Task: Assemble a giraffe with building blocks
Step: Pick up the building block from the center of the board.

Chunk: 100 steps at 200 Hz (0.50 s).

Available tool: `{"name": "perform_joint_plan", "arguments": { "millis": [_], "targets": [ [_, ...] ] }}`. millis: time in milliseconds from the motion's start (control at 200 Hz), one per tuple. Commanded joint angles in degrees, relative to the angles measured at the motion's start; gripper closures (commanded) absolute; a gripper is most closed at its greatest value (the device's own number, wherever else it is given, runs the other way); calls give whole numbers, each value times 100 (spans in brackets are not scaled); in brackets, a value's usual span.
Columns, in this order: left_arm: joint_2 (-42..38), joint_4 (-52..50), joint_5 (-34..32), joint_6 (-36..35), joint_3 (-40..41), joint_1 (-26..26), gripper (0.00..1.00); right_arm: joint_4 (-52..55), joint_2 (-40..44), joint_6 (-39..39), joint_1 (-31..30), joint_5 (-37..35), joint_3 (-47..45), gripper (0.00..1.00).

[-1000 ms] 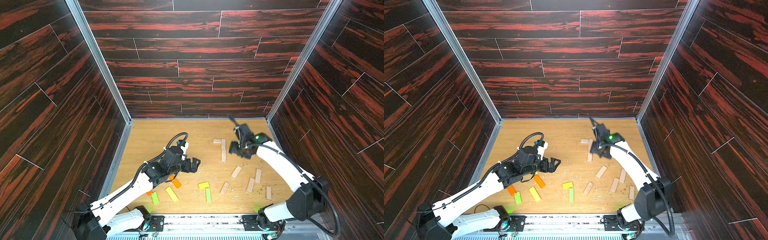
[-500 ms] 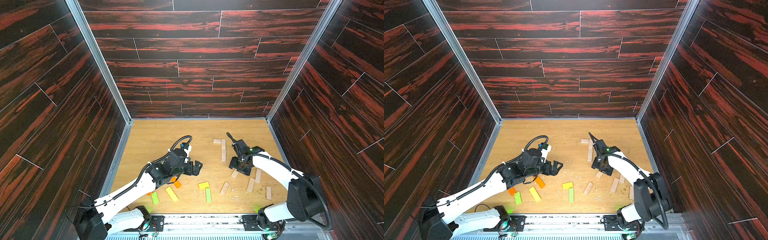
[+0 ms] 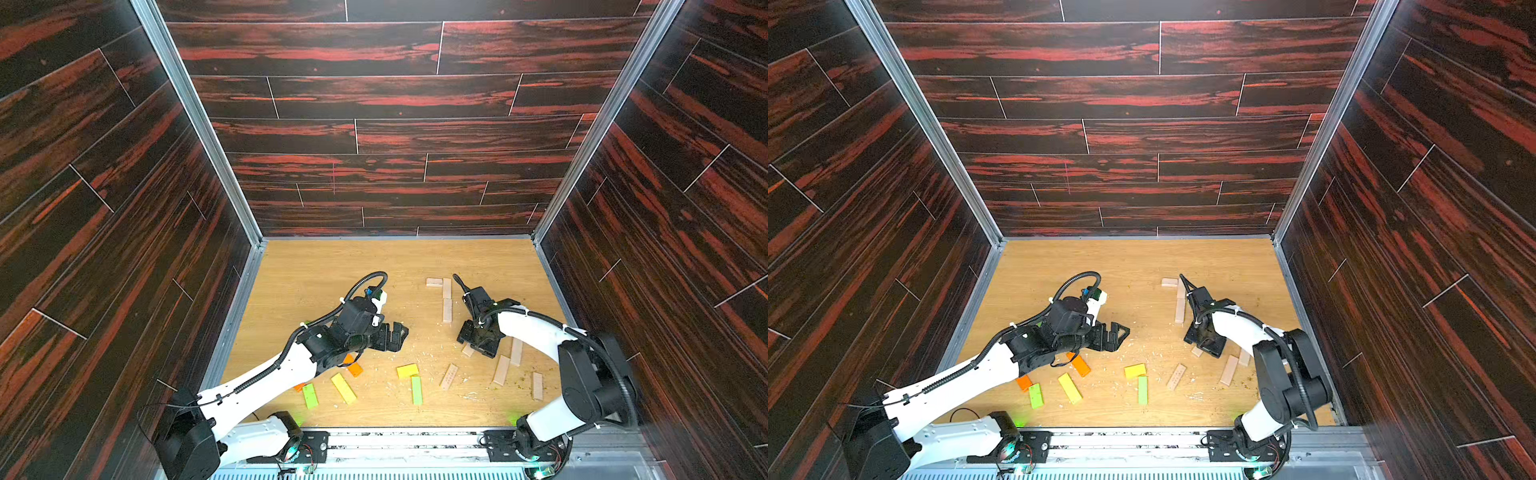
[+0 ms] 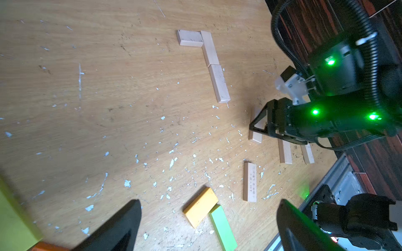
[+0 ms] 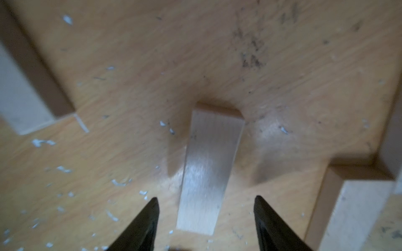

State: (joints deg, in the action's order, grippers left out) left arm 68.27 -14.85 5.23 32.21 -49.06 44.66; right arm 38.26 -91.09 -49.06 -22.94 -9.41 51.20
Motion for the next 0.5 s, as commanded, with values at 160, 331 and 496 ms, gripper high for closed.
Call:
{"name": "perform_joint_plan", "arguments": {
  "millis": [160,331,496],
  "targets": [
    [24,88,5,-19,52,17,0,-124,-337,84,20,67,58,59],
    [2,62,-45,-40,54,17,0,237,-413,309,-325,-95,439,72],
    [-48,-3,-100,-71,28,17,0,622,-671,312,-884,-105,1069,74]
  ]
}}
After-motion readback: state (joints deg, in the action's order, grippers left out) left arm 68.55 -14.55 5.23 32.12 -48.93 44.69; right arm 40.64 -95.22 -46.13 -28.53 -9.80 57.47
